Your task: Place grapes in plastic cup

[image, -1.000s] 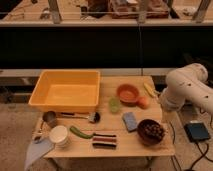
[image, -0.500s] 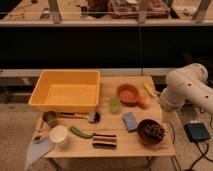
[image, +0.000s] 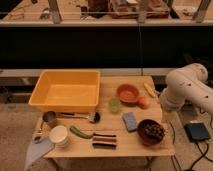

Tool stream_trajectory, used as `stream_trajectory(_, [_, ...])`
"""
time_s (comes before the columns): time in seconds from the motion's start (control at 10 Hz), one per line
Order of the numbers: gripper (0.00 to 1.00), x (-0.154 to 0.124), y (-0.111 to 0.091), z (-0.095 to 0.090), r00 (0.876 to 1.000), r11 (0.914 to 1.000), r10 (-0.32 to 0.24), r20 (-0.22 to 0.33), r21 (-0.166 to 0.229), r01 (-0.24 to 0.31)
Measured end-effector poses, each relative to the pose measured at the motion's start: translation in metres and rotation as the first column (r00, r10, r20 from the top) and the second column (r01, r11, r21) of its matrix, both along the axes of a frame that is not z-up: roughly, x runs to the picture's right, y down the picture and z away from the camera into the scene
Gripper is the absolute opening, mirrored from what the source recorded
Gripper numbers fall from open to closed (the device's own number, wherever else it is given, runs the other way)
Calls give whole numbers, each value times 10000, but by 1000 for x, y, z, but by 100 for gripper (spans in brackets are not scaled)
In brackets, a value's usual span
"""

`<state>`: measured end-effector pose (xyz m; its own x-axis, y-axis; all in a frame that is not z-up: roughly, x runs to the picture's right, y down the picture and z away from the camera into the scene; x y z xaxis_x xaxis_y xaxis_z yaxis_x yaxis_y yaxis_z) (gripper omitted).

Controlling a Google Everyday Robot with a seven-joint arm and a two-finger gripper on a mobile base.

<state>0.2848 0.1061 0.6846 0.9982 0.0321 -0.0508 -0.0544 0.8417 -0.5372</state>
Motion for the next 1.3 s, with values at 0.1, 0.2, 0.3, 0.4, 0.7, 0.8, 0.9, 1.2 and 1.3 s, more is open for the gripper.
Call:
stream_trajectory(0.1, [65, 1, -1, -1, 10000, 10000, 11, -5, 40, -11])
stream_trajectory(0.2, [65, 3, 0, -6, 9997, 9999, 90, 206, 91, -92])
stream_trajectory(0.3, [65, 4, 3, -13, 9986, 9995, 269, 462, 133, -276])
stream_trajectory(0.4, [65, 5, 8, -22, 9975, 9989, 429, 559, 156, -439])
stream_trajectory(0.7, [65, -1, 34, -47, 9932, 9963, 861, 782, -22, -862])
stream_trajectory(0.8, [65, -4, 40, -47, 9930, 9965, 835, 831, -84, -831])
stream_trajectory(0.9, [65, -5, 46, -43, 9945, 9970, 777, 705, -110, -772])
stream_trajectory(1.2, [65, 2, 62, -23, 9977, 9975, 676, 77, -187, -674])
stream_trajectory(1.3, [65, 7, 64, -19, 9976, 9974, 693, -80, -186, -694])
